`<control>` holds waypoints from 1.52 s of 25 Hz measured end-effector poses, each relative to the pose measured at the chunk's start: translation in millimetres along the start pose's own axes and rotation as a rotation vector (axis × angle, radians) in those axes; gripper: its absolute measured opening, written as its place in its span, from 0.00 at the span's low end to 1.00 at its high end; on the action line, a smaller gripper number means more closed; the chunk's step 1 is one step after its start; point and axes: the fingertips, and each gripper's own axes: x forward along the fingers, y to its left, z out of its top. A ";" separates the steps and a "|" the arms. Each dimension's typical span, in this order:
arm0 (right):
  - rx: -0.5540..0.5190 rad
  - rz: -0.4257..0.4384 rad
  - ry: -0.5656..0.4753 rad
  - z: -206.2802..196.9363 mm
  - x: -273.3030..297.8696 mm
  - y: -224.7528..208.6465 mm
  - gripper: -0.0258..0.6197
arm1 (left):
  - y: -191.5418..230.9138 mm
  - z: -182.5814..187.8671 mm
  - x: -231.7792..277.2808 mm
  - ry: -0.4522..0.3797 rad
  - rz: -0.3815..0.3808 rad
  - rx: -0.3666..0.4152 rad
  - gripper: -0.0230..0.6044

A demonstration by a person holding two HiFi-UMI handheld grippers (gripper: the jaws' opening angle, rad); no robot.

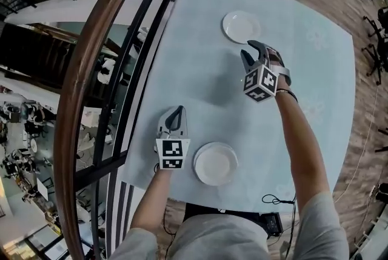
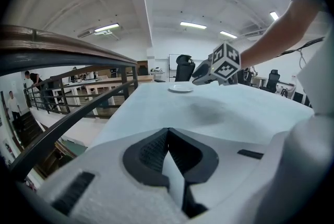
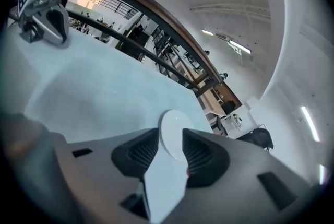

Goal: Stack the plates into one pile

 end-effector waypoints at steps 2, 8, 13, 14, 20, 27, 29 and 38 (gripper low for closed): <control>0.008 0.012 0.037 -9.0 21.4 0.2 0.26 | -0.1 0.3 -0.5 -0.004 0.000 0.000 0.06; 0.086 0.102 0.083 -22.5 51.1 1.0 0.26 | 0.4 -0.3 -3.7 -0.025 -0.001 -0.003 0.06; 0.044 0.142 0.069 -14.7 64.7 7.5 0.26 | 2.8 2.2 -4.7 -0.016 0.008 -0.001 0.06; 0.042 0.145 0.074 -17.2 66.4 6.4 0.26 | 1.1 3.7 -3.7 -0.015 0.007 -0.003 0.06; 0.033 0.123 0.090 -25.2 73.9 10.2 0.24 | 0.8 -3.4 -0.1 -0.018 0.002 0.002 0.06; -0.177 0.096 0.187 -29.3 82.9 21.4 0.10 | 1.0 -4.9 2.1 -0.014 0.008 -0.002 0.06; -0.185 0.090 0.193 -31.9 79.5 17.3 0.10 | -0.1 -3.8 5.2 -0.021 0.010 -0.007 0.06; -0.030 0.021 0.096 -9.2 30.8 -10.5 0.09 | 7.4 -2.4 20.8 -0.027 0.017 -0.023 0.06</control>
